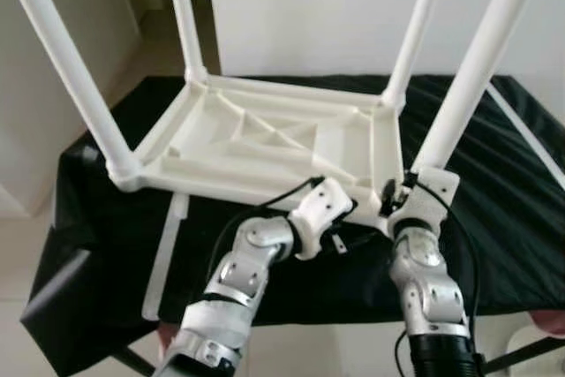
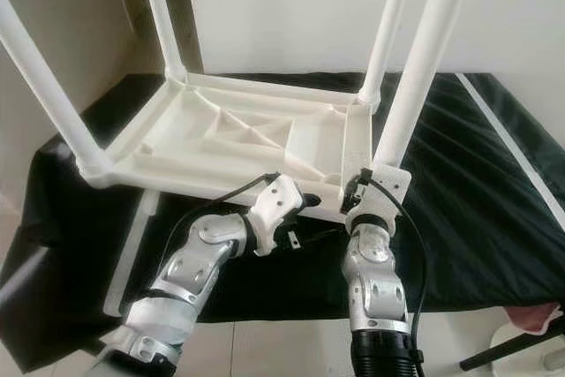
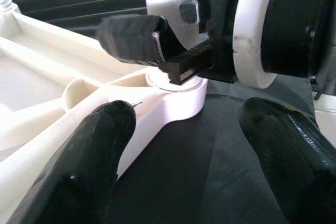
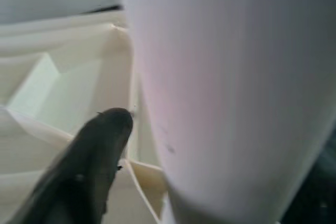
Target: Building children table
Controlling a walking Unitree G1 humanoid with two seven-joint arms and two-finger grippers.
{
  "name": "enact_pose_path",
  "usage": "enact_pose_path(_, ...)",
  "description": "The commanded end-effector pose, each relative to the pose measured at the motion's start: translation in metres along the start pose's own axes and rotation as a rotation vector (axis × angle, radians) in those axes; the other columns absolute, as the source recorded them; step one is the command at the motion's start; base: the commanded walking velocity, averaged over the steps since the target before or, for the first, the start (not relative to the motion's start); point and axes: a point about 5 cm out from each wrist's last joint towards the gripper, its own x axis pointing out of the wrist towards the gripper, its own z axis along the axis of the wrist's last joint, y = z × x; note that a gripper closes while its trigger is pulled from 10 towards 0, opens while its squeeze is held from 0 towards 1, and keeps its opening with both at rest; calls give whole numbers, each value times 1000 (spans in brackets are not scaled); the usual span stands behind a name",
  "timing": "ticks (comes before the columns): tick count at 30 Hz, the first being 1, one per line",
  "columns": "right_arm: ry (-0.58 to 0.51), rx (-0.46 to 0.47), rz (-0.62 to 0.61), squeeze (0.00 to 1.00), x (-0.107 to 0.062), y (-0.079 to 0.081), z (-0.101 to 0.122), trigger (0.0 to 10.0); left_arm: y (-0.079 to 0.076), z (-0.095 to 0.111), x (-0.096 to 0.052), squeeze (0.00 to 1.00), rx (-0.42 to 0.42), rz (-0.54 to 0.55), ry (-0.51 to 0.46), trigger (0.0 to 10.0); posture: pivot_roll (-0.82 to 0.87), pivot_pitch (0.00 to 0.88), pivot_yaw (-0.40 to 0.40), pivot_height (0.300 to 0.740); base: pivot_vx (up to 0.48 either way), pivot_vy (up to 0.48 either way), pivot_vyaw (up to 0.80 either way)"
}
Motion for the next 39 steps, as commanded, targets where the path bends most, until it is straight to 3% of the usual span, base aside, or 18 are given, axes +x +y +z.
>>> enact_pose_path(1, 9, 18, 42, 1000, -6, -1, -5, 10000, 15, 0, -1, 0, -6, 283, -4, 10000, -35, 0, -23, 740, 0, 0, 0)
enact_pose_path(5, 2, 32, 76, 1000, -7, -5, -2, 10000, 15, 2, -2, 0, -30, 280, -19, 10000, -35, 0, -23, 740, 0, 0, 0)
enact_pose_path(6, -13, 10, 97, 0, -6, -9, 0, 10000, 14, 2, -3, 0, -48, 259, -34, 10000, -34, 0, -24, 740, 0, 0, 0)
enact_pose_path(10, 22, -70, 262, 0, -4, -24, -1, 10000, 0, 0, -5, 0, -10, 135, -47, 10000, -33, 0, -28, 740, 0, 0, 0)
enact_pose_path(11, 22, -70, 262, 0, -4, -24, -1, 10000, 0, 0, -5, 0, -10, 135, -47, 10000, -33, 0, -28, 740, 0, 0, 0)
enact_pose_path(12, -5, -134, 324, 0, -4, -28, 0, 10000, -3, 2, -6, 0, -8, 115, -73, 10000, -33, 0, -28, 740, 0, 0, 0)
enact_pose_path(14, -5, -134, 324, 0, -4, -28, 0, 10000, -3, 2, -6, 0, -8, 115, -73, 10000, -33, 0, -28, 740, 0, 0, 0)
enact_pose_path(16, -26, -220, 461, 0, -6, -38, 1, 10000, -9, 7, -9, 0, -23, 48, -113, 10000, -27, 0, -31, 740, 0, 0, 0)
enact_pose_path(20, -6, -264, 542, 0, -4, -48, 1, 10000, -14, 10, -10, 0, -17, 3, -119, 10000, -14, 0, -36, 740, 0, 0, 0)
enact_pose_path(32, 33, -288, 779, 0, 5, -58, 1, 10000, -23, 8, -14, 0, 22, -48, -79, 10000, 3, 0, -39, 740, 0, 0, 0)
enact_pose_path(36, 35, -303, 786, 0, 8, -62, 0, 10000, -24, 8, -14, 0, 21, -49, -80, 10000, 8, 0, -41, 740, 0, 0, 0)
enact_pose_path(37, 39, -315, 787, 0, 12, -66, 0, 9216, -24, 9, -14, 0, 19, -45, -82, 10000, 14, 0, -44, 740, 0, 0, 0)
enact_pose_path(39, 42, -321, 790, 0, 15, -69, -1, 9412, -25, 10, -14, 0, 19, -43, -84, 10000, 14, 0, -45, 740, 0, 0, 0)
